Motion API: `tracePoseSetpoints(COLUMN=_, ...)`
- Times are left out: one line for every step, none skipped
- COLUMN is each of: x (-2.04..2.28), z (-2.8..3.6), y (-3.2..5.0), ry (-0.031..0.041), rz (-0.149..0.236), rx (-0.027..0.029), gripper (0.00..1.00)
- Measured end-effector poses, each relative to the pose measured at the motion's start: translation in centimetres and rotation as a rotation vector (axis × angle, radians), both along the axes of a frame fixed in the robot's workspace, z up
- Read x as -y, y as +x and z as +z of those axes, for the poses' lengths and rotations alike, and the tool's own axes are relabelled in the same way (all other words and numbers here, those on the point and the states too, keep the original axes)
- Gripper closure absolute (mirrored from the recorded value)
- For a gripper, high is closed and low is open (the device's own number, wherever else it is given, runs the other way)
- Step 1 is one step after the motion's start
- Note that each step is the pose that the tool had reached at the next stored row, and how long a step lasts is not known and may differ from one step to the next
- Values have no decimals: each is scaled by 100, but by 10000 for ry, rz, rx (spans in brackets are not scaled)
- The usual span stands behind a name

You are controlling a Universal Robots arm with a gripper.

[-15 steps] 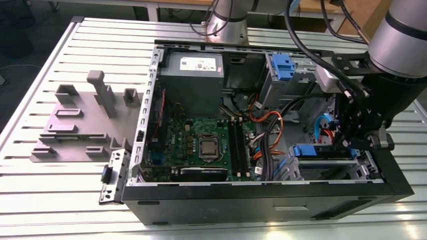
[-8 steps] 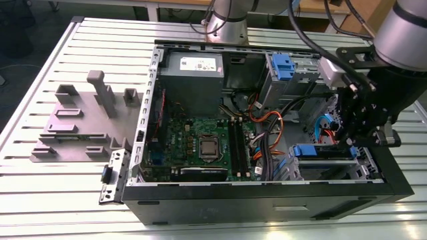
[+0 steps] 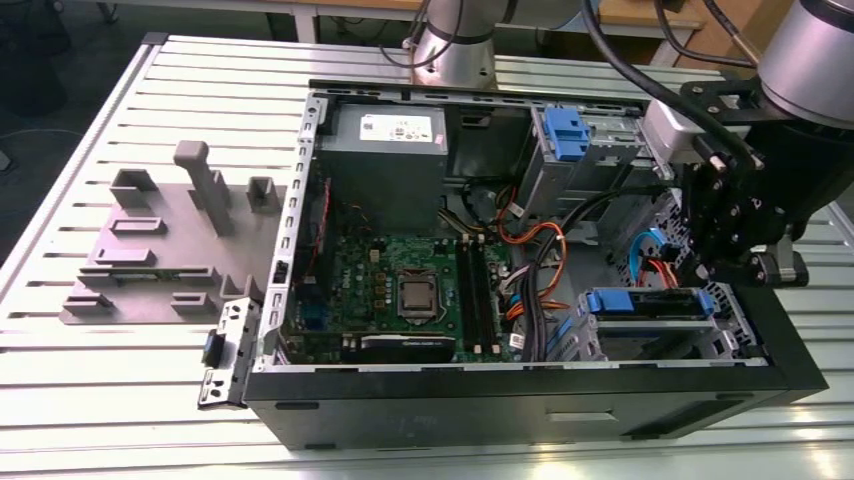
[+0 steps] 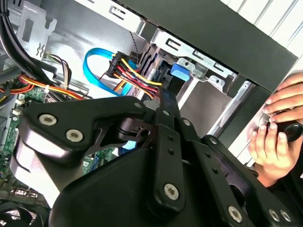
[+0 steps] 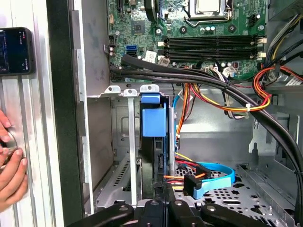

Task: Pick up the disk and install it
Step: 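Insert the first disk wire, then insert the second disk wire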

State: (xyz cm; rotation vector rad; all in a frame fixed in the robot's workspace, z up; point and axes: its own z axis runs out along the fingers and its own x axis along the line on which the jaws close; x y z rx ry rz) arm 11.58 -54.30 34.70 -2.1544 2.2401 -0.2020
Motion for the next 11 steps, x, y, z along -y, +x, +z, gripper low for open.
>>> tracePoseSetpoints(x=0, z=0, y=0, ry=0, rz=0, rx=0, gripper=89)
tracePoseSetpoints(x=0, z=0, y=0, ry=0, rz=0, rx=0, gripper=89)
tracePoseSetpoints(x=0, z=0, y=0, ry=1, rz=0, rx=-1, gripper=89)
tracePoseSetpoints(x=0, z=0, y=0, ry=0, rz=0, rx=-1, gripper=89)
tracePoseSetpoints(x=0, z=0, y=0, ry=0, rz=0, rx=-1, gripper=89)
tracePoseSetpoints(x=0, z=0, y=0, ry=0, rz=0, rx=-5, gripper=89)
tracePoseSetpoints(x=0, z=0, y=0, ry=0, rz=0, rx=-8, gripper=89)
tracePoseSetpoints(x=0, z=0, y=-1, ry=0, rz=2, rx=-8, gripper=89)
tracePoseSetpoints(x=0, z=0, y=-2, ry=0, rz=1, rx=-8, gripper=89)
tracePoseSetpoints(x=0, z=0, y=-4, ry=-1, rz=0, rx=-8, gripper=89)
tracePoseSetpoints(x=0, z=0, y=-6, ry=0, rz=0, rx=-8, gripper=89)
